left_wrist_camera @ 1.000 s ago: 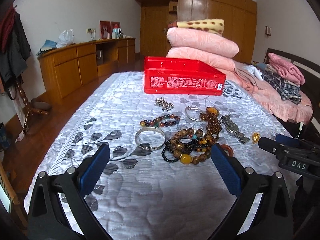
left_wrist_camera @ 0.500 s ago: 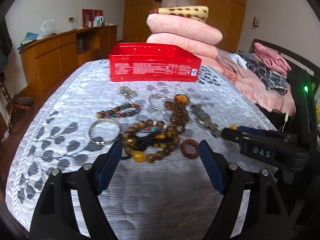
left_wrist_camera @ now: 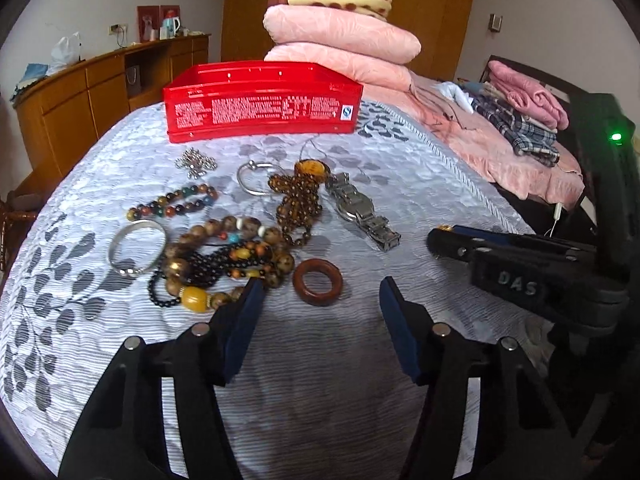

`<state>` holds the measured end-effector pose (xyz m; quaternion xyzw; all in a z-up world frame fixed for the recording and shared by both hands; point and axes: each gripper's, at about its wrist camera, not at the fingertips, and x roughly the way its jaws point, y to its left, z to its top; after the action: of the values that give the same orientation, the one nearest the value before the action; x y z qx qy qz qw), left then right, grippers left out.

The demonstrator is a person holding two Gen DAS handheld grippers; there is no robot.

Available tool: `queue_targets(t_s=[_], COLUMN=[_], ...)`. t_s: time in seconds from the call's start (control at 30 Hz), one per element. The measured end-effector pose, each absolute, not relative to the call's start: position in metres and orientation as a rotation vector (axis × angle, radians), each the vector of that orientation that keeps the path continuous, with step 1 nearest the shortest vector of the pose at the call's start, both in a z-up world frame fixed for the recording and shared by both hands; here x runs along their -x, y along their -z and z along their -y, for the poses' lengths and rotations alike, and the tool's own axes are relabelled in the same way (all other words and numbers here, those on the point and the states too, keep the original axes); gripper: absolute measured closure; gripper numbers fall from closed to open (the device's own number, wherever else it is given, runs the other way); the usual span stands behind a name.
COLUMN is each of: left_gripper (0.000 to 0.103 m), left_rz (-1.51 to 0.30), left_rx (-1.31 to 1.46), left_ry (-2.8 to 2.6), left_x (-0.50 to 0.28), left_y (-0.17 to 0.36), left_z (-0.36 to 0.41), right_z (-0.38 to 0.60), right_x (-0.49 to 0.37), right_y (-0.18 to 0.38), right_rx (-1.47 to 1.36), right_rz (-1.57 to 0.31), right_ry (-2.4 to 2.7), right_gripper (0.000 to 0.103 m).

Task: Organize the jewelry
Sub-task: 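Grasp the gold leaf pendant with the right tool while the left tool grasps the brown wooden ring, then carry the pendant with the right tool into the red tin while the left tool drops the ring there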

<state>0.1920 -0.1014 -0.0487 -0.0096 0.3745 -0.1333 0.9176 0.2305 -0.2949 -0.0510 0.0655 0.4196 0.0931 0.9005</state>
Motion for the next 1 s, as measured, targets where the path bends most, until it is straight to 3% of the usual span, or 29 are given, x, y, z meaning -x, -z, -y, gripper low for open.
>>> queue_targets(t_s=[0.07,0.37,1.0], left_gripper=[0.059,0.075,0.075], left_rz=[-0.802,-0.816,-0.673], left_rx=[0.022,0.039,0.097], left_ry=[0.281,0.235,0.284], left_x=[-0.198,-0.211,-0.198], left_y=[0.054,0.054,0.007], left_z=[0.106,0.108,0.078], right_z=[0.298,0.299,0.292], right_x=[-0.230,-0.231,-0.223], right_y=[0.051,0.053,0.015], right_rx=[-0.144,-0.158,-0.134], right_rz=[-0.866,-0.859,-0.733], right_ry=[-0.200,-0.216,-0.258], right_gripper=[0.079,0.079,0.079])
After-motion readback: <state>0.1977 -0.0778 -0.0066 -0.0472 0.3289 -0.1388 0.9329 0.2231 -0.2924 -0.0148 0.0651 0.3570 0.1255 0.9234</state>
